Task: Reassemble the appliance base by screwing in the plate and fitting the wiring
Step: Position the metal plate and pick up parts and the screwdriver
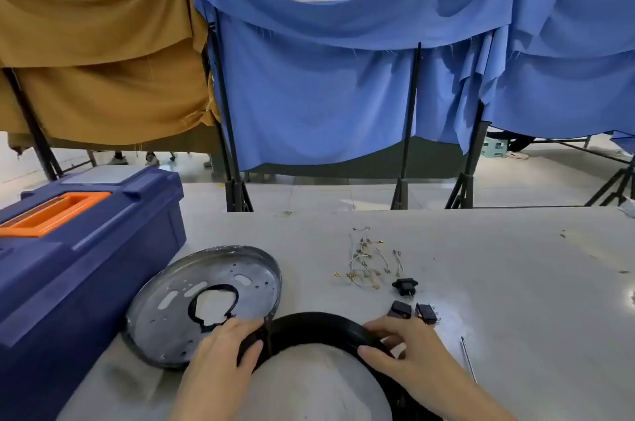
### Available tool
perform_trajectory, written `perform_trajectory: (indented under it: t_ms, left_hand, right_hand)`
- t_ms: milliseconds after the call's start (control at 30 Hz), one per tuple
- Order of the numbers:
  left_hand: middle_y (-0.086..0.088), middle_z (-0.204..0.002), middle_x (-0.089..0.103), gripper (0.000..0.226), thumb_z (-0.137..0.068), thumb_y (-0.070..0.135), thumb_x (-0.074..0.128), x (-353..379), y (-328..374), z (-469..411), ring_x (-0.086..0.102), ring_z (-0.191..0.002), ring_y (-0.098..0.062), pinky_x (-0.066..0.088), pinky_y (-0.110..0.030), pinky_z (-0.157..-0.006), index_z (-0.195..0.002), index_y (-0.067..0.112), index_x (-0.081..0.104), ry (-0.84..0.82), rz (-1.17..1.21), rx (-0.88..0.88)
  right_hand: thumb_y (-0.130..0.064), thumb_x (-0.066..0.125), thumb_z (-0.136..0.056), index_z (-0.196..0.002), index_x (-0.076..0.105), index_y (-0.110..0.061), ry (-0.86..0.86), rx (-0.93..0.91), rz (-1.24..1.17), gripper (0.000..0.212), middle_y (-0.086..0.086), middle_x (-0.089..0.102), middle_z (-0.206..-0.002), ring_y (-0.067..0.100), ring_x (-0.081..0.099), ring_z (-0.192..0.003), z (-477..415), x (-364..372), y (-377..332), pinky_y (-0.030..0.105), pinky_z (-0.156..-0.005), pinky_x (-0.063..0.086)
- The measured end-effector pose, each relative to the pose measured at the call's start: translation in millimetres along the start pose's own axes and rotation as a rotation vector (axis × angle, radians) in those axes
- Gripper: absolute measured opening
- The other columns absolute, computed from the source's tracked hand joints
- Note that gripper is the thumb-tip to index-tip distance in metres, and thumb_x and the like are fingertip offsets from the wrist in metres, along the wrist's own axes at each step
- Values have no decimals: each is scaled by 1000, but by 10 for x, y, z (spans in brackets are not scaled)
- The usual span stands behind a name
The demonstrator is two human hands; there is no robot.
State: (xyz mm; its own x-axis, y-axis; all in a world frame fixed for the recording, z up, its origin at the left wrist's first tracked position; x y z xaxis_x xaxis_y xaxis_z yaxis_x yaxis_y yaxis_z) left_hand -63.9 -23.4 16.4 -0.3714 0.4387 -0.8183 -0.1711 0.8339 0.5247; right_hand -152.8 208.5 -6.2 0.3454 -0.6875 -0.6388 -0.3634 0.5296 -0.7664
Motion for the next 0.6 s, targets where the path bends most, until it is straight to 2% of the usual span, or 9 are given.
perform_trajectory:
  t_ms: [67,133,233,300,400,433,500,600]
  left_hand:
    - [15,-121,60,33,-95,22,59,-43,-67,34,53,-115,-8,38,-19,-95,-127,29,61,28,61,-42]
    - [13,-120,63,30,-93,17,62,-93,-81,105,56,-113,-10,39,-23,-96,-122,24,66,58,82,-42]
    - [14,-115,65,28,-90,13,65,-145,-75,210,54,-103,-3,35,-16,-88,-117,20,70,105,159,-31]
    - [13,-113,67,27,-88,12,68,-205,-93,302,52,-100,0,34,-14,-88,-113,19,72,178,213,-53]
    - [13,-105,69,28,-84,8,71,-210,-138,442,56,-93,1,39,-12,-84,-110,19,73,225,335,-109]
    - [15,-102,68,29,-84,6,71,-204,-142,481,57,-91,2,39,-11,-82,-110,18,73,233,365,-122]
    - [15,-101,66,33,-85,0,67,-188,-150,545,58,-93,-2,38,-13,-83,-112,17,72,240,393,-134]
    - [11,-103,68,39,-85,-8,61,-165,-166,632,61,-92,-9,42,-20,-83,-113,17,72,251,404,-137]
  right_hand:
    - [-34,66,-86,-114,66,-37,3,19,33,28,-16,69,-95,-1,60,-90,34,19,-2,12,-70,46]
    - [-30,65,-87,-122,59,-38,40,23,47,36,-17,67,-100,-1,60,-91,94,16,1,11,-71,45]
    - [-19,62,-88,-111,57,-46,90,-3,44,36,-22,66,-95,-7,59,-91,177,32,-28,10,-74,45]
    - [-12,60,-90,-103,55,-51,122,-24,38,41,-30,65,-88,-15,56,-91,237,19,-78,6,-72,43]
    - [-6,57,-91,-96,53,-56,157,-50,2,50,-51,57,-86,-24,52,-94,325,-2,-146,-1,-74,40]
    - [-5,56,-91,-98,55,-55,161,-53,-11,50,-55,54,-86,-25,52,-95,356,-1,-152,-2,-75,40]
    - [-6,55,-92,-110,61,-45,176,-47,-35,44,-48,59,-86,-24,54,-96,428,14,-131,-2,-79,40]
    - [-6,56,-93,-123,63,-34,222,-41,-58,42,-44,54,-100,-28,50,-98,555,34,-78,-4,-82,37]
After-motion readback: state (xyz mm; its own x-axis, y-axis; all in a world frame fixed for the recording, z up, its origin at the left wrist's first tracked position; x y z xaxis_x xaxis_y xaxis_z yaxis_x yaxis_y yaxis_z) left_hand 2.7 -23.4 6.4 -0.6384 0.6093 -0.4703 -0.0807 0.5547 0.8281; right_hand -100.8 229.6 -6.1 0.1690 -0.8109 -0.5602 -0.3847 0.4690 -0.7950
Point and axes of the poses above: each hand's wrist, its own z-axis away from the middle knuckle, its own x-axis out of the palm, y = z × x, the point moved 7 cm from there along -z, towards the middle knuckle
